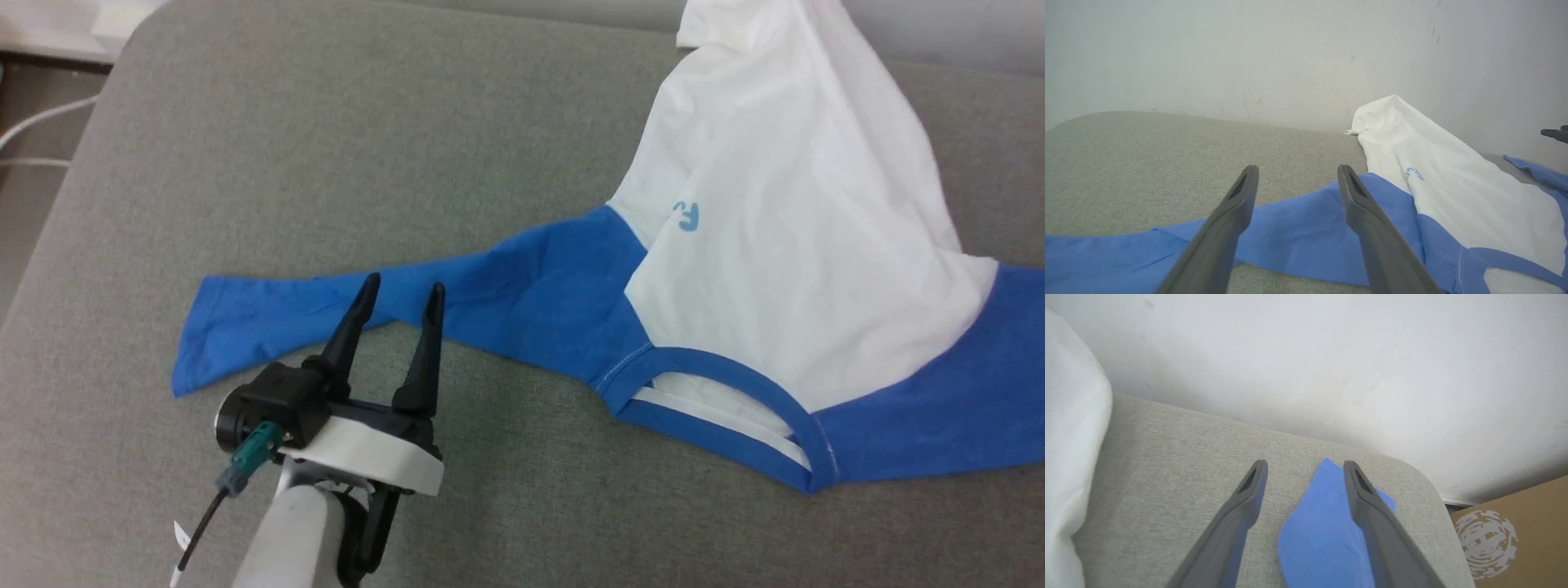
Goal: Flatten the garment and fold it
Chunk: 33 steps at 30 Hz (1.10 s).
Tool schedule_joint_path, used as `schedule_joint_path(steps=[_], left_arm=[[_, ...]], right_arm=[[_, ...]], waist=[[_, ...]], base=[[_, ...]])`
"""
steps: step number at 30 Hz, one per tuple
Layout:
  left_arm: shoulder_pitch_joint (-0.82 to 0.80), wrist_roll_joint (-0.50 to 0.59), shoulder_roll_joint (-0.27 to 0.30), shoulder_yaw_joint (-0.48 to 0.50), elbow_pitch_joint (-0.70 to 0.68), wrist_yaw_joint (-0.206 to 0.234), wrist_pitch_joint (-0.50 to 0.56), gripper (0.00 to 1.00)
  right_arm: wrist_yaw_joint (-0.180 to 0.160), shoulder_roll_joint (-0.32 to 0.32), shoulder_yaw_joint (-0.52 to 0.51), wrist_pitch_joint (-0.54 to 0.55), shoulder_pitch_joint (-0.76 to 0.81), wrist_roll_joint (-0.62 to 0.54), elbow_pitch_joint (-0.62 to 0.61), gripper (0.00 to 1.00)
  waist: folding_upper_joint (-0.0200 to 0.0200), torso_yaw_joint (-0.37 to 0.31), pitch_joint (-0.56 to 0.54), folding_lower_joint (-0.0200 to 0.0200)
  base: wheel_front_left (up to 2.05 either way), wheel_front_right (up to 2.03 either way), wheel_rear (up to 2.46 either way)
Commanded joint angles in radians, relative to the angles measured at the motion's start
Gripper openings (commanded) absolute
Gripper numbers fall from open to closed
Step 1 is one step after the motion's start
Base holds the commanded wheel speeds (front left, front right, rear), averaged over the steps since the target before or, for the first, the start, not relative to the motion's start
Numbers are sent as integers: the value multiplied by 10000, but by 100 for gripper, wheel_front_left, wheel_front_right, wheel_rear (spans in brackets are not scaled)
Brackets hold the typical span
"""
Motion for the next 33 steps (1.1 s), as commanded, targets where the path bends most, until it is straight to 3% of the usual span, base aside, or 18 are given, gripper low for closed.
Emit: schedule_joint_path(steps=[1, 5, 10, 14, 20, 27, 33], left_arm=[[147, 35, 51, 96, 10, -63, -47, 100], [377, 33, 122, 446, -46, -63, -47, 100], [708, 54, 226, 887, -108, -63, -47, 100], [932, 8, 374, 1169, -104, -63, -47, 100], [1299, 0, 788, 1458, 342, -57, 127, 100], [1214, -111, 1653, 1799, 750, 86, 1985, 100], [695, -224, 3008, 1919, 886, 52, 4191, 100]], right_arm=[[-23, 104, 115, -254, -78, 194, 43, 100], [-23, 376, 923, -1321, -85, 865, -109, 100], [-23, 746, 2103, -2371, 519, 2236, -1153, 100], [-23, 815, 2848, -2722, 1784, 3483, -2916, 100], [-23, 1432, 3060, -2722, 4861, 4864, -6276, 100], [-23, 2992, 2374, -2530, 7431, 5198, -8795, 100], [-23, 3449, 2385, -2293, 7984, 5087, -9511, 100]], waist=[[0, -497, -701, 0], [0, -827, -1242, 0], [0, -1195, -1815, 0], [0, -1423, -2151, 0], [0, -1703, -2467, 0], [0, -1967, -2043, 0], [0, -2119, -1472, 0]], base=[[0, 0, 0], [0, 0, 0], [0, 0, 0], [0, 0, 0], [0, 0, 0], [0, 0, 0], [0, 0, 0]])
